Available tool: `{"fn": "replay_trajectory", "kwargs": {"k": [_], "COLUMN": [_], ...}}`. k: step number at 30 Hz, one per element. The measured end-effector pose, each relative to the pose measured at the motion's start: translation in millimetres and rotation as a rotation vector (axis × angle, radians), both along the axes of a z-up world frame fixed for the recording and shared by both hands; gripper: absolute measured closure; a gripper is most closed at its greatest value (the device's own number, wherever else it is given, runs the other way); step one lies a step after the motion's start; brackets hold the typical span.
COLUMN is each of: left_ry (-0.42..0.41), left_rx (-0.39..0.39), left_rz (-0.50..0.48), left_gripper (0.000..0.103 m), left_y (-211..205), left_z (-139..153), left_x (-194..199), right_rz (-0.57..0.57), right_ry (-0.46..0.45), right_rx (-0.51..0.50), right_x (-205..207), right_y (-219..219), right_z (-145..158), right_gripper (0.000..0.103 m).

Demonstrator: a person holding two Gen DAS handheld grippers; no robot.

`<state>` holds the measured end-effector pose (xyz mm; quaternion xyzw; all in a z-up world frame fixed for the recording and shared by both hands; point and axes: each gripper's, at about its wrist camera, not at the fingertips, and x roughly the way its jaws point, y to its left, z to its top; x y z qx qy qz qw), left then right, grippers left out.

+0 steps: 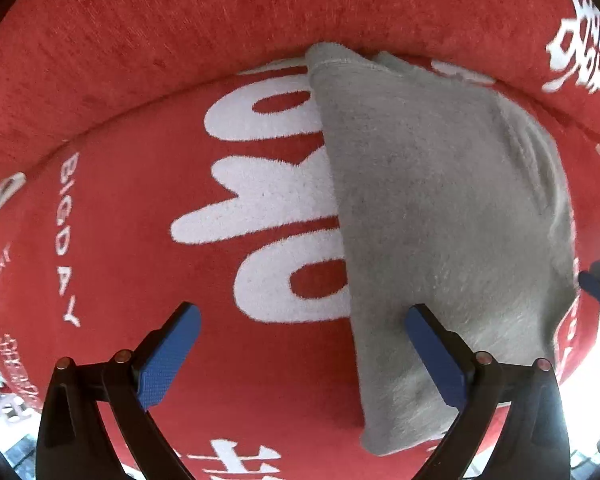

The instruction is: Fold small clothes

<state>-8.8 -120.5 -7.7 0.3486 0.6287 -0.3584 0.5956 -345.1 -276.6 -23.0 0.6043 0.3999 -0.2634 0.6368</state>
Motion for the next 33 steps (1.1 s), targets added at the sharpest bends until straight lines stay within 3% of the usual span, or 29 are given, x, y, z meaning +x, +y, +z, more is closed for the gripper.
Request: {"fn": "replay_trajectory", "kwargs": {"k": [5, 13, 18, 22, 26, 27, 28, 31, 33], "left_ry": [0.089, 0.234, 0.374, 0.369, 0.375, 0.372, 0.367, 0.364, 0.373], "left_rx": [-0.139, -0.140, -0.157, -0.161, -0.158, -0.160, -0.160, -0.190, -0.211], "left_rz": [0.038, -0.045, -0.015, -0.058, -0.049, -0.034, -0.029, -0.010, -0.020], "left_gripper": [0.000, 0.000, 0.000, 0.000, 0.001, 0.004, 0.009, 0.027, 0.040], "left_y": [-4.3, -34.8, -51.5, -60.4, -64.1, -63.3, -63.3, -56.2, -49.3], "left_z": [-1.1, -38.3, -53.8, -54.6, -54.0, -52.8, -51.6, -41.9, -32.0], "left_x": [15.6, 3.9, -3.3, -16.7, -20.3, -19.0, -15.4, -13.9, -9.9], "right_rz": [0.013, 0.068, 0.161, 0.201, 0.172, 0.152, 0.142, 0.104, 0.073], "right_ry": [-0.067, -0.186, -0.252, -0.300, -0.340, -0.331, -0.316, -0.314, -0.379], "right_rx": [0.053, 0.138, 0.188, 0.187, 0.229, 0.239, 0.246, 0.258, 0.275], "right_x": [-1.9, 7.0, 35.6, 54.3, 64.1, 65.4, 67.9, 65.8, 62.1], "right_y": [-18.6, -33.2, -35.7, -38.6, -34.9, -32.8, -30.0, -24.3, -19.3], "right_z": [-16.5, -42.9, -59.2, -60.8, -66.3, -67.4, -68.7, -68.1, -58.8], "right_gripper": [0.033, 0.033, 0.030, 0.026, 0.026, 0.030, 0.045, 0.072, 0.072]}}
